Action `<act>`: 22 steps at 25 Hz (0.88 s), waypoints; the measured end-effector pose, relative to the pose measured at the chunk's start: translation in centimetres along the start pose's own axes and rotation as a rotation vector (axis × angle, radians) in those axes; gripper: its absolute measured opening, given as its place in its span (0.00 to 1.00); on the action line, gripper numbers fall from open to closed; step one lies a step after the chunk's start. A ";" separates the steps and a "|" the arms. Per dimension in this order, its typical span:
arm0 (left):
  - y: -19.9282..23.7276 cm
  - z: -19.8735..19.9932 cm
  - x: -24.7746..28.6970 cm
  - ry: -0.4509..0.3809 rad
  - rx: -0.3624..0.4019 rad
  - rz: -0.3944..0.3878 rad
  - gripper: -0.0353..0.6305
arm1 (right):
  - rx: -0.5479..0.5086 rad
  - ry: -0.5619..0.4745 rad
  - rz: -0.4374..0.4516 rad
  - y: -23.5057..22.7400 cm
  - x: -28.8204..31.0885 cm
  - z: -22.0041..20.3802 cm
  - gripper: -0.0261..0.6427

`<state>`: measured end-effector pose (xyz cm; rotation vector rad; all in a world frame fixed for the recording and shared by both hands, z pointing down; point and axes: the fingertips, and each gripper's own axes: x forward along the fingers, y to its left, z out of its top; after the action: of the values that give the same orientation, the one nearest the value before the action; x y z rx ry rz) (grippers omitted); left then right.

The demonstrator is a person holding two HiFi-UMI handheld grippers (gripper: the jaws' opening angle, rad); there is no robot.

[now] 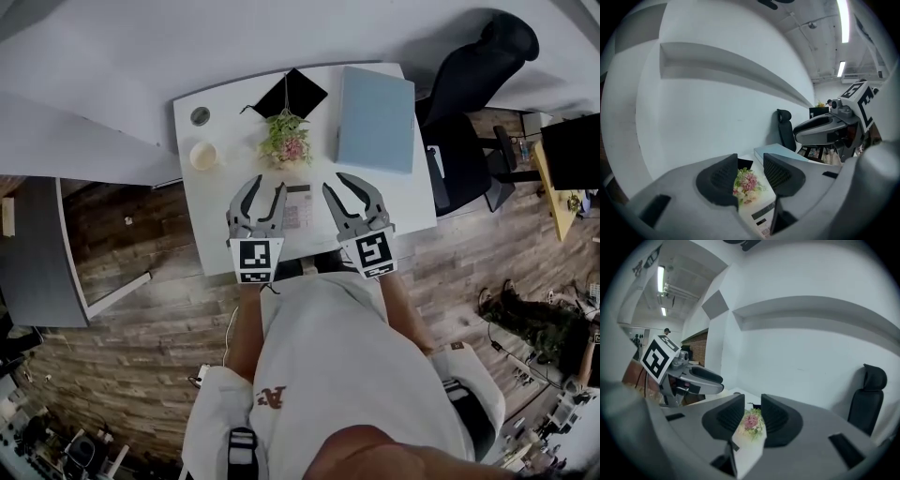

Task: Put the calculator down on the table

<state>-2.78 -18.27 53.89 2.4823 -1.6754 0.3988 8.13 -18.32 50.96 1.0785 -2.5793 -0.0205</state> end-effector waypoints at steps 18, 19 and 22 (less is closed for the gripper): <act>0.9 9.1 -4.2 -0.187 0.066 0.001 0.06 | -0.020 -0.174 -0.039 0.4 -1.9 8.1 0.05; 0.9 9.2 -4.3 -0.192 0.075 0.000 0.06 | -0.012 -0.173 -0.041 0.4 -1.9 8.1 0.05; 1.0 9.0 -4.4 -0.190 0.099 -0.010 0.06 | -0.002 -0.169 -0.050 0.5 -1.8 7.8 0.05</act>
<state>-3.91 -16.88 43.96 2.6743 -1.7495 0.2578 6.45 -17.58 43.11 1.1875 -2.6987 -0.1315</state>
